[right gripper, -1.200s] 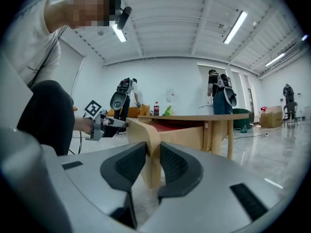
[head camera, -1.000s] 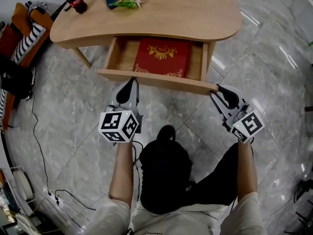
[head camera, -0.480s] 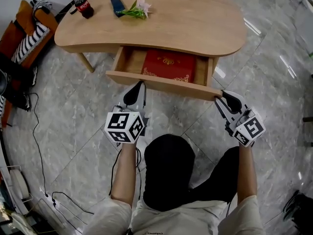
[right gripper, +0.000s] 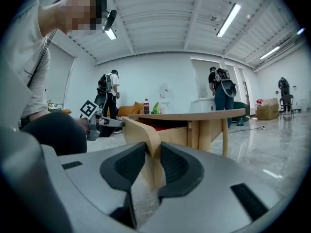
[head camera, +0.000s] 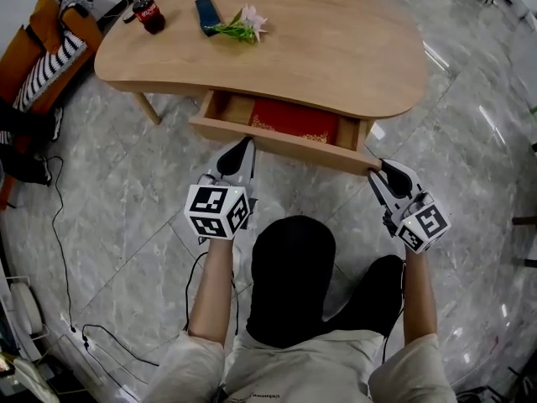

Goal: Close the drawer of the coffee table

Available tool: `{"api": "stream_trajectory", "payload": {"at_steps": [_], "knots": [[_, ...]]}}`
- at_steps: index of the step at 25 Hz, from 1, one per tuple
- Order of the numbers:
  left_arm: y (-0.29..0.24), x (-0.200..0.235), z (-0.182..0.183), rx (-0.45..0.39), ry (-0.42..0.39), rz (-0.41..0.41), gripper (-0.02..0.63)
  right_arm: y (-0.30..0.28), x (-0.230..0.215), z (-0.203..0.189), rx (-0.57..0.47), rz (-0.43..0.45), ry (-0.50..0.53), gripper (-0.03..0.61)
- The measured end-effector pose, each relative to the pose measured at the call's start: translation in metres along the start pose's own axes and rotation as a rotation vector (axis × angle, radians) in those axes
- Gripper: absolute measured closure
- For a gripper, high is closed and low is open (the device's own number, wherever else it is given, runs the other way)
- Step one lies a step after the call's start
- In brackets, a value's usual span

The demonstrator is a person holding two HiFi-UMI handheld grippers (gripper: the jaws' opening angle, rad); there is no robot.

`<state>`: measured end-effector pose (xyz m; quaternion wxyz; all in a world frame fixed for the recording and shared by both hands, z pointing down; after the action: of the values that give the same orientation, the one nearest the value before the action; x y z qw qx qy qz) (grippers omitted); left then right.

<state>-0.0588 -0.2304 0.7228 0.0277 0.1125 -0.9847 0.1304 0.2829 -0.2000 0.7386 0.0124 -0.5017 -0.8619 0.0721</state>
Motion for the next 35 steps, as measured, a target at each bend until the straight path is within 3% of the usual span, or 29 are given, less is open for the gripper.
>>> {"api": "stream_trajectory", "payload": {"at_steps": [16,35], "knots": [[-0.059,0.002,0.012,-0.017,0.052,-0.014,0.604,-0.019,-0.055,0.006,-0.003,-0.038,-0.012,0.468],[-0.104,0.001,0.024,-0.026,0.037,-0.018,0.604,-0.033,-0.095,0.011,-0.023,-0.098,-0.035,0.46]]}}
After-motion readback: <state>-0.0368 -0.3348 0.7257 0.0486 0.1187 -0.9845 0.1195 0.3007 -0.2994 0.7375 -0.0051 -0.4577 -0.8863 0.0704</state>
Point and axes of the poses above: the fingertips, and each gripper's own axes: y backward along the fingers, x to its left, z out of its top, the point moved 8 cm from there along y, backward along the fingers, and after that the axes turned 13 degrees about z, right-handed, at the moved point
